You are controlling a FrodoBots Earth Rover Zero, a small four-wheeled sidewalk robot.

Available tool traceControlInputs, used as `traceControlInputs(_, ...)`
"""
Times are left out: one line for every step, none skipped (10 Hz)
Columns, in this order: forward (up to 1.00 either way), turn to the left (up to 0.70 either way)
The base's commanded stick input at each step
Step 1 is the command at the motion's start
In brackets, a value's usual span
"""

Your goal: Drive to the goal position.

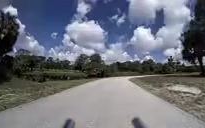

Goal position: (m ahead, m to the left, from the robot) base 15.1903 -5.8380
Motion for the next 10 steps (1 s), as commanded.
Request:
traceControlInputs(0.70,0.00)
traceControlInputs(0.70,0.00)
traceControlInputs(0.70,0.00)
traceControlInputs(0.70,0.00)
traceControlInputs(0.70,0.00)
traceControlInputs(0.70,0.00)
traceControlInputs(0.70,0.00)
traceControlInputs(0.70,0.00)
traceControlInputs(0.70,0.00)
traceControlInputs(0.70,0.00)
